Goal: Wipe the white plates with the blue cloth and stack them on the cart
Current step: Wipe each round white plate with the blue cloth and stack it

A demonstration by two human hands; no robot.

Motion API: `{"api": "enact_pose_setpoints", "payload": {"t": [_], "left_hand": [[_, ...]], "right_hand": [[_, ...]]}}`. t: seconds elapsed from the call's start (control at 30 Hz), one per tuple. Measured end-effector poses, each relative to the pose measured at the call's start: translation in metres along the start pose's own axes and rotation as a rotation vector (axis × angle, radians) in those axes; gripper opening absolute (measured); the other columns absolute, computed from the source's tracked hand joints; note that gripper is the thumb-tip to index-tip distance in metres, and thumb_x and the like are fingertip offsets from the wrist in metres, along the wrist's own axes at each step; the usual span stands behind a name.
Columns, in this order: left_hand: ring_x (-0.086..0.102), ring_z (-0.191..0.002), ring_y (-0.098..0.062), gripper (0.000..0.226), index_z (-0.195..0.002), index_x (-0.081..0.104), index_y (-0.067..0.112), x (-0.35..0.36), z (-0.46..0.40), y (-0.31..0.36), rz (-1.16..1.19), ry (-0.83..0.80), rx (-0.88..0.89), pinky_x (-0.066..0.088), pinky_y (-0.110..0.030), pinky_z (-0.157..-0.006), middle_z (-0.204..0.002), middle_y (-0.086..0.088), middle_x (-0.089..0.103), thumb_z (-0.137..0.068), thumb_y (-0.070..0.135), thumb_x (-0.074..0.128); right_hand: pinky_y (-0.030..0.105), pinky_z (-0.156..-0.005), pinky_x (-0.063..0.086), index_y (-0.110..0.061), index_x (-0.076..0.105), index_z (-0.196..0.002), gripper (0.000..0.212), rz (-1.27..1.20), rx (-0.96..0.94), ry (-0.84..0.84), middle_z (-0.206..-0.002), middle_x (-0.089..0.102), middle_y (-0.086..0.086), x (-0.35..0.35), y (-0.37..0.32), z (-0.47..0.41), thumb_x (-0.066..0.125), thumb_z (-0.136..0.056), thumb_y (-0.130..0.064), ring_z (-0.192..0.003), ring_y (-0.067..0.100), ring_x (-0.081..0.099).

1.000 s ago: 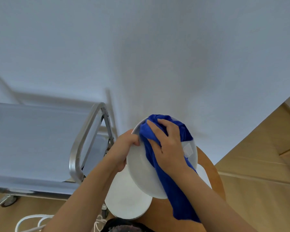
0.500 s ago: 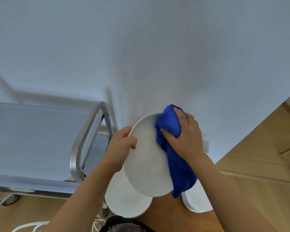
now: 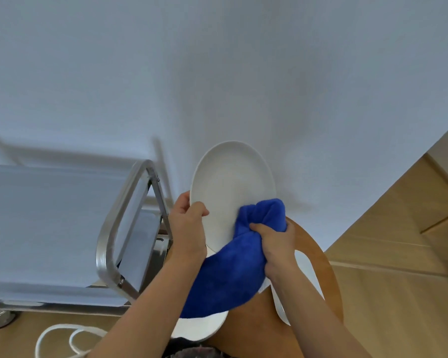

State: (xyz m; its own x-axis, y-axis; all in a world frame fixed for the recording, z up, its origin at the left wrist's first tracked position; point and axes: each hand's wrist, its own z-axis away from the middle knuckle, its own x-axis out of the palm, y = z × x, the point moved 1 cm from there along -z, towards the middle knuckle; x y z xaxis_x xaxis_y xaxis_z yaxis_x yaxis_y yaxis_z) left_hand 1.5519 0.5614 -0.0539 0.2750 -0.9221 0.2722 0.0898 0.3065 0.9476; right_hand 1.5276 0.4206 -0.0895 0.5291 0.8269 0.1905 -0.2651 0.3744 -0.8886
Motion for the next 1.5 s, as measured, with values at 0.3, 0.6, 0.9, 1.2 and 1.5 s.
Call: {"api": "enact_pose_setpoints", "payload": {"t": [0.3, 0.6, 0.9, 1.2, 1.5], "left_hand": [[0.070, -0.077, -0.022, 0.045, -0.113, 0.063, 0.013, -0.024, -0.042, 0.036, 0.081, -0.455, -0.383, 0.057, -0.032, -0.062, -0.088, -0.007, 0.072, -0.077, 0.041, 0.065], [0.071, -0.091, -0.025, 0.072, -0.119, 0.063, 0.019, -0.016, -0.037, 0.018, -0.085, -0.335, -0.429, 0.056, -0.035, -0.066, -0.105, -0.008, 0.073, -0.067, 0.068, 0.056], [0.073, -0.081, -0.025, 0.069, -0.107, 0.065, 0.027, -0.006, -0.024, 0.010, -0.158, -0.247, -0.390, 0.057, -0.037, -0.060, -0.091, -0.004, 0.075, -0.068, 0.081, 0.044], [0.073, -0.082, -0.026, 0.074, -0.084, 0.077, 0.007, 0.003, -0.028, 0.015, 0.182, -0.177, -0.477, 0.057, -0.033, -0.063, -0.091, -0.015, 0.074, -0.075, 0.076, 0.051], [0.072, -0.065, -0.028, 0.065, -0.101, 0.066, 0.016, -0.004, -0.037, -0.002, 0.261, -0.075, -0.507, 0.054, -0.037, -0.045, -0.080, -0.011, 0.075, -0.077, 0.074, 0.049]], "right_hand": [[0.040, -0.068, 0.054, -0.027, 0.058, -0.086, 0.019, 0.652, -0.297, -0.044, -0.085, 0.065, 0.002, -0.020, -0.076, -0.008, 0.066, -0.073, -0.016, -0.077, 0.022, 0.063], [0.033, -0.077, 0.043, -0.020, 0.043, -0.139, 0.061, 0.995, -0.808, 0.201, -0.127, 0.046, 0.008, -0.022, -0.062, -0.006, 0.068, -0.084, -0.031, -0.106, 0.025, 0.050], [0.051, -0.076, 0.053, 0.002, 0.059, -0.125, 0.050, 1.188, -1.262, 0.243, -0.122, 0.058, 0.029, 0.015, -0.051, -0.001, 0.071, -0.081, -0.020, -0.103, 0.048, 0.059], [0.034, -0.098, 0.042, -0.020, 0.060, -0.118, 0.038, 0.898, -0.830, -0.518, -0.120, 0.058, -0.005, 0.045, -0.022, 0.025, 0.065, -0.081, -0.029, -0.111, 0.013, 0.048], [0.036, -0.075, 0.053, -0.014, 0.063, -0.105, 0.044, 1.259, -1.116, -0.493, -0.101, 0.066, 0.003, 0.019, -0.003, 0.027, 0.083, -0.068, -0.023, -0.088, 0.021, 0.060]]}}
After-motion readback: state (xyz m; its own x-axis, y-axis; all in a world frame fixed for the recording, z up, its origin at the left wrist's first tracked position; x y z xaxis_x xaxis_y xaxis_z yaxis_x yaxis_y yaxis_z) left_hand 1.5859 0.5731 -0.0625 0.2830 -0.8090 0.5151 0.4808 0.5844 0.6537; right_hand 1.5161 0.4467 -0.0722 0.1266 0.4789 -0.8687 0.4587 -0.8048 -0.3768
